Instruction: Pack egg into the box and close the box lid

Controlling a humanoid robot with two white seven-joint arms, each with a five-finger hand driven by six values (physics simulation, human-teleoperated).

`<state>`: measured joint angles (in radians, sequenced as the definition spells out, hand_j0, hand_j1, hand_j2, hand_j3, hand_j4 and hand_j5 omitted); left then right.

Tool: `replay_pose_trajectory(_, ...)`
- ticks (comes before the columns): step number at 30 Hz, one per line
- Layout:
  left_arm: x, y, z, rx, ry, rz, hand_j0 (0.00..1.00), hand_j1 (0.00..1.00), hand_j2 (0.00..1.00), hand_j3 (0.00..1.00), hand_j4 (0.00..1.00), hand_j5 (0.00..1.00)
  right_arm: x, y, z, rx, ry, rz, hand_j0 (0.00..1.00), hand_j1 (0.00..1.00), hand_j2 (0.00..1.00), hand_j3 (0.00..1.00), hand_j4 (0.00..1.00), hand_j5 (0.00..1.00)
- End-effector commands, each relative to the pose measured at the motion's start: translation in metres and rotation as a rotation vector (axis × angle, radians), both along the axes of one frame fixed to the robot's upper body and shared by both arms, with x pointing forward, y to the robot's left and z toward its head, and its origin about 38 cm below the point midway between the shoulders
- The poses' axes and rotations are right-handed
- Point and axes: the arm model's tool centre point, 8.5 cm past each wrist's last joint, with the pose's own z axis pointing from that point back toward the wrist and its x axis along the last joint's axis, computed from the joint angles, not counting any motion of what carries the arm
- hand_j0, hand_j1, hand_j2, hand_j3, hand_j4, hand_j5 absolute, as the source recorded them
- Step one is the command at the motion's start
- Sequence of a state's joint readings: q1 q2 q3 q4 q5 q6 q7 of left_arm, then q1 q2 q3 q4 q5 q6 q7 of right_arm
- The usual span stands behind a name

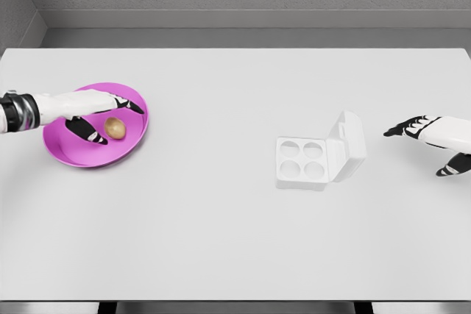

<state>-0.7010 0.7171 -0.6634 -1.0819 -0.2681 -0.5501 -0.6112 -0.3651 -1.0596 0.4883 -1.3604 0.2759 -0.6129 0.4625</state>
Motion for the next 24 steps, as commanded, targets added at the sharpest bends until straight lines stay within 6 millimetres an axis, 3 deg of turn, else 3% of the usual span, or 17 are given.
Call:
replay_pose_trajectory(1,0.0003,0.0003,0.0000,-0.005,0.001,0.004,0.88,0.88,0.88,0.88,0.88,0.88,0.0001,-0.0006,0.0009,0.004,-0.001,-0.004,1.00,1.00,1.00,1.00,1.00,1.00)
replay_pose_trajectory(9,0.0000,0.0008,-0.0010,-0.004,0.004,0.006,0.87,0.87,0.87,0.87,0.87,0.87,-0.0001,-0.0004,0.0005,0.004,0.001,-0.003,1.00,1.00,1.00,1.00,1.00,1.00)
replay_pose_trajectory(13,0.0001,0.0028,-0.0021,-0.003,0.010,0.020,0.73,0.73,0.73,0.73,0.73,0.73,-0.0001,-0.0004,0.0004,0.003,0.002,-0.003,1.00,1.00,1.00,1.00,1.00,1.00)
replay_pose_trajectory(24,-0.0022,0.0019,-0.0047,-0.003,0.014,0.009,0.66,0.66,0.66,0.66,0.66,0.66,-0.0029,0.0063,0.0023,-0.002,0.000,0.024,1.00,1.00,1.00,1.00,1.00,1.00)
